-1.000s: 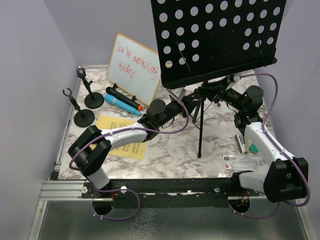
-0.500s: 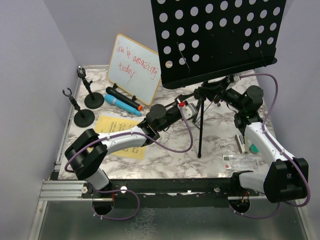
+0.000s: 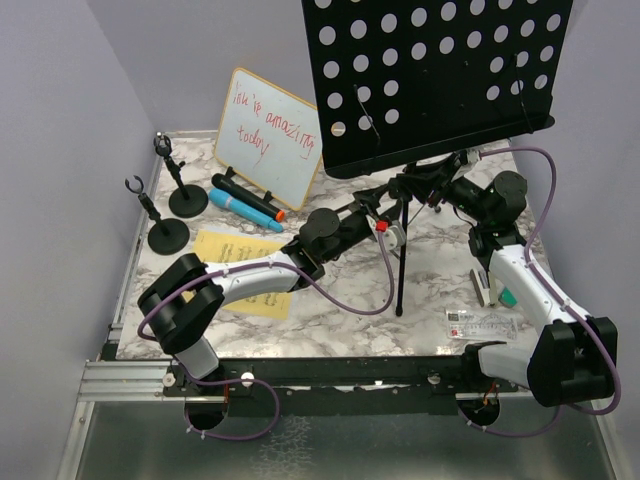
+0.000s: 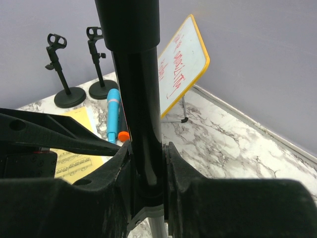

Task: Pack up the instrument practice props
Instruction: Unscrew the knob on the music stand.

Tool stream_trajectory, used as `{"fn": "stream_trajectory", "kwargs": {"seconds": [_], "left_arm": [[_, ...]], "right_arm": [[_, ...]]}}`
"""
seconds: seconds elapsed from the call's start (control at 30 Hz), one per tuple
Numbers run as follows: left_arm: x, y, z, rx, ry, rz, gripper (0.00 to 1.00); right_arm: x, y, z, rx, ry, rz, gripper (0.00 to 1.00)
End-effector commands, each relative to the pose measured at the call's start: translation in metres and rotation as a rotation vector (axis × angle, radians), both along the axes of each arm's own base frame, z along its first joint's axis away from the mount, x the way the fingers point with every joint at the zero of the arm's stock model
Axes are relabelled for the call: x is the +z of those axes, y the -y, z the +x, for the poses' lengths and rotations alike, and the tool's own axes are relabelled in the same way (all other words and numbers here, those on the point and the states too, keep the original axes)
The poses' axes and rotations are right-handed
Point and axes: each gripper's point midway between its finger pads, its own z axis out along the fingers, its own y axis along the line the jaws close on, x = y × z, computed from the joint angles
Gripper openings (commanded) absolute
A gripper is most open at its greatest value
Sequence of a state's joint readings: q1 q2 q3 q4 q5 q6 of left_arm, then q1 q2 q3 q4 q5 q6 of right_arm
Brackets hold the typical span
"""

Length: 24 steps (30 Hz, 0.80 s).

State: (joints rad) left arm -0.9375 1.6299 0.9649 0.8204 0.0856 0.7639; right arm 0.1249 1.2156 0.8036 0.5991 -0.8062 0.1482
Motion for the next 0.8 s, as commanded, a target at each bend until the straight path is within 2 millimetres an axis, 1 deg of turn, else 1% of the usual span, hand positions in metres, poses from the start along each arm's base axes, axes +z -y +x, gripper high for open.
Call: {"fn": "stream_trajectory", "kwargs": {"seconds": [0.0, 0.13, 0.2, 0.27, 0.47, 0.67, 0.77], "left_arm": [[0.016, 0.003, 0.006, 0.02, 0.057, 0.002, 0.55], [0.022, 0.004, 0.008, 0.029, 0.066, -0.006, 0.55], [0.024, 0.004, 0.009, 0.029, 0.069, -0.004, 0.53], [0.023, 0.005, 0.01, 0.033, 0.07, 0.005, 0.51], [0.009, 0.006, 0.016, 0.054, 0.068, 0.065, 0.45], [0.005, 0.005, 0.021, 0.077, 0.065, 0.1, 0.45], [0.008, 0.006, 0.019, 0.067, 0.066, 0.1, 0.38]], "right_arm": [[-0.037, -0.008, -0.016, 0.072, -0.139, -0.029, 0.01], [-0.037, -0.007, -0.016, 0.072, -0.139, -0.03, 0.01], [-0.037, -0.007, -0.016, 0.073, -0.138, -0.03, 0.01], [-0.037, -0.008, -0.016, 0.074, -0.139, -0.03, 0.01], [-0.036, -0.008, -0.017, 0.075, -0.138, -0.032, 0.01], [-0.036, -0.008, -0.017, 0.075, -0.139, -0.031, 0.01], [-0.036, -0.008, -0.017, 0.074, -0.142, -0.03, 0.01]]}}
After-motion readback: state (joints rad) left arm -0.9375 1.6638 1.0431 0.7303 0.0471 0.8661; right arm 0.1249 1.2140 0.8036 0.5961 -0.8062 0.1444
